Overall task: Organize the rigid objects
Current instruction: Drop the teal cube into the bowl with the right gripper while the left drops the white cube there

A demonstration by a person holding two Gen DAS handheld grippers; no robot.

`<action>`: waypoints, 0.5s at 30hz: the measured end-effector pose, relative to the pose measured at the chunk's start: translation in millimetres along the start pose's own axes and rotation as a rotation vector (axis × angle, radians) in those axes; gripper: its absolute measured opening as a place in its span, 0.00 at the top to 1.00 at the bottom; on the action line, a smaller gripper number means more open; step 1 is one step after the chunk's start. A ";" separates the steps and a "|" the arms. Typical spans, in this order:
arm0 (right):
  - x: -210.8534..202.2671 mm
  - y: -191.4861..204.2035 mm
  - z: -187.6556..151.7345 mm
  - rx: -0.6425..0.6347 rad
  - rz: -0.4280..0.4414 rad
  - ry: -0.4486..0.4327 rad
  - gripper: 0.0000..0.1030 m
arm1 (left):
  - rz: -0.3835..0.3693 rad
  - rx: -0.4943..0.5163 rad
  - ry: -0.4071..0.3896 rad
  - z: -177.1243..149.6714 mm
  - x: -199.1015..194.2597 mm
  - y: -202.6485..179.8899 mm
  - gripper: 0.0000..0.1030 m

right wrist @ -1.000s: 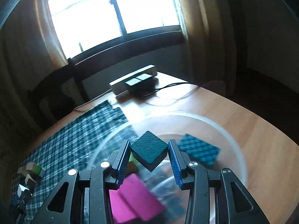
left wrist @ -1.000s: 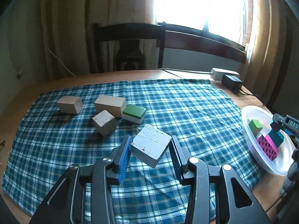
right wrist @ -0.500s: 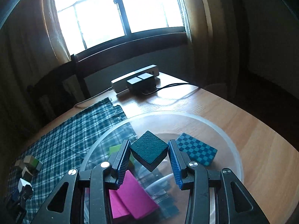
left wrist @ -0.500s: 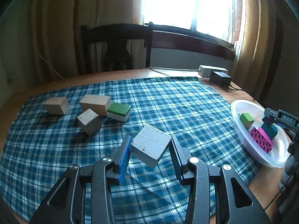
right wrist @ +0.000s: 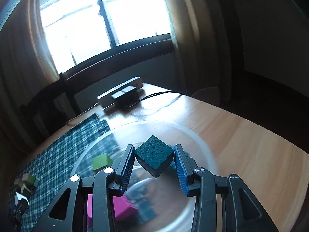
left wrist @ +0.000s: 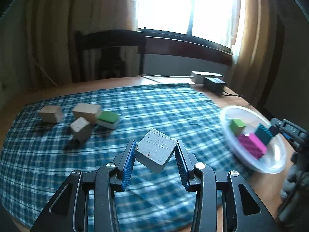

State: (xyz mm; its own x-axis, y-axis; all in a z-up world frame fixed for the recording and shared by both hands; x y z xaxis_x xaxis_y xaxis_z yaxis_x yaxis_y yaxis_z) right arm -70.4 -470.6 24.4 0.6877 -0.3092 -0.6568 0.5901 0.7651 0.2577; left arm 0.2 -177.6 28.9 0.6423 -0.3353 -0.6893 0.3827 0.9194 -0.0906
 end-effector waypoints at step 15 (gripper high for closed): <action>6.9 -14.1 2.0 0.057 0.037 0.034 0.57 | -0.250 0.252 -0.019 48.5 -4.6 -145.8 0.59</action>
State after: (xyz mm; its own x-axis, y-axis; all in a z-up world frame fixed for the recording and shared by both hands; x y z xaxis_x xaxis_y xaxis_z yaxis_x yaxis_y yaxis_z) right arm -73.1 -484.6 17.6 0.6956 -0.2613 -0.6692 0.5884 0.7417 0.3219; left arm -26.3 -320.1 80.2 0.5195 -0.5492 -0.6546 0.6799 0.7297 -0.0727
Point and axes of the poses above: each gripper's, at about its wrist camera, not at the fingertips, and x roughly the way its jaws point, y to its left, z to its top, the point moved 5 cm from there along x, roughly the way its jaws point, and after that the axes turned 7 degrees about y, right-handed, at the moved point
